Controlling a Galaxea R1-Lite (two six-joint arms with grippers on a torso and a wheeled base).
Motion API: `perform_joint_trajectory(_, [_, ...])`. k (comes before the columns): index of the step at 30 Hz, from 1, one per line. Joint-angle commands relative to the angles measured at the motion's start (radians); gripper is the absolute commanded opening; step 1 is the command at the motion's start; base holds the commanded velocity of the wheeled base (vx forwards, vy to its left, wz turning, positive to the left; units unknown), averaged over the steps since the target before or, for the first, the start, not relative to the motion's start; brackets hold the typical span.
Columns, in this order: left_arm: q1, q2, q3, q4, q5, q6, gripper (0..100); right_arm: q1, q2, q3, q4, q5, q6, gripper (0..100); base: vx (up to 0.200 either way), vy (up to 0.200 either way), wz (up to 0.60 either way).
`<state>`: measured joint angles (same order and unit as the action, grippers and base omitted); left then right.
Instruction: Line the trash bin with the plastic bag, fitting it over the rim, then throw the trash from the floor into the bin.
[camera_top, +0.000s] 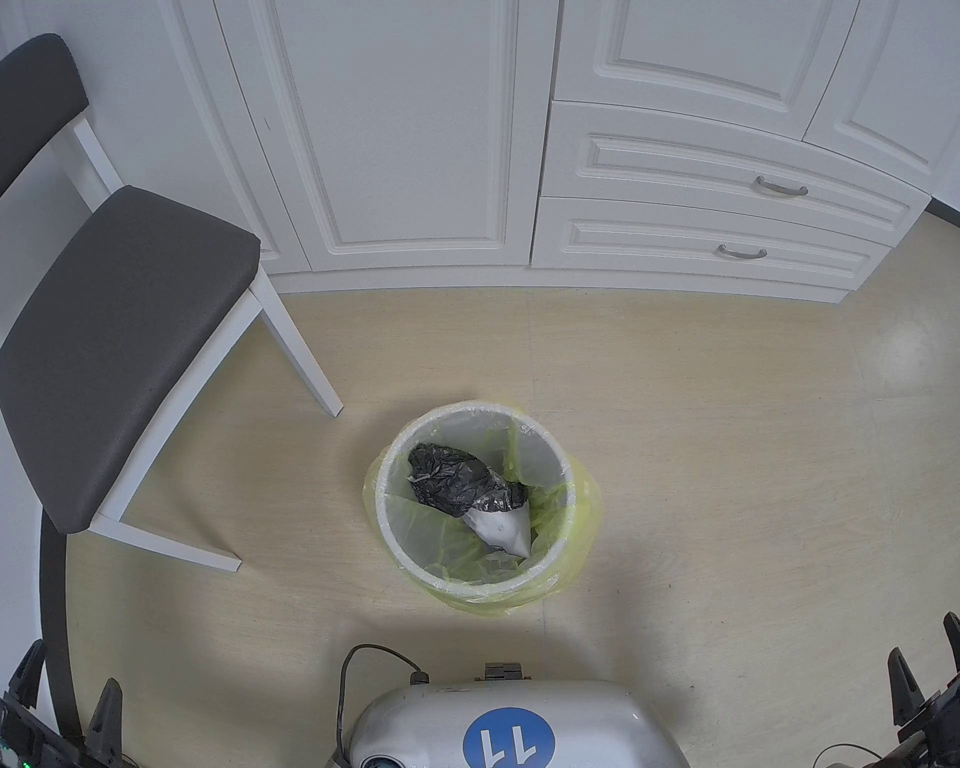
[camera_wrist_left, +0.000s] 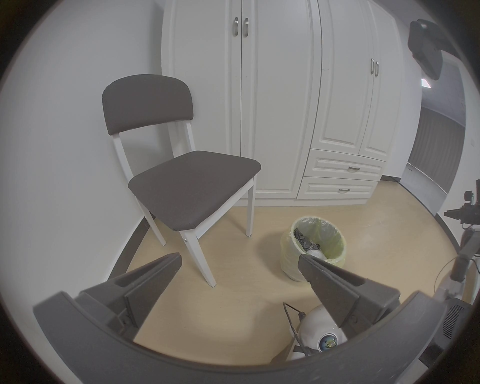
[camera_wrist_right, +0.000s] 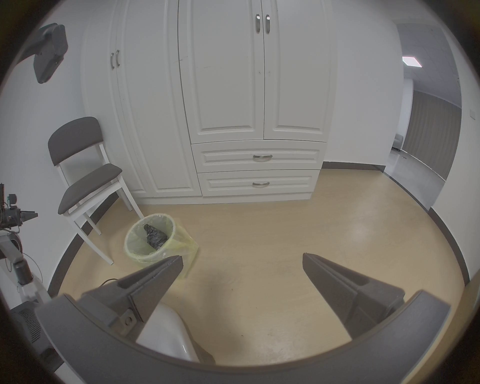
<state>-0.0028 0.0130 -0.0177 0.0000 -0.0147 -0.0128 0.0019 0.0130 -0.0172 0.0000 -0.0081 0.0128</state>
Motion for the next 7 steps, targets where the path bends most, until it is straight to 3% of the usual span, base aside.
perform_joint_trajectory(1, [0.000, -0.011, 0.018, -0.002, 0.004, -0.001, 100, 0.000, -0.011, 0.016, 0.000, -0.003, -0.004, 100, 0.000, 0.000, 0.00])
perform_joint_trajectory(7, [0.000, -0.013, 0.018, 0.000, 0.002, 0.002, 100, 0.000, -0.011, 0.016, 0.000, -0.004, 0.000, 100, 0.000, 0.000, 0.00])
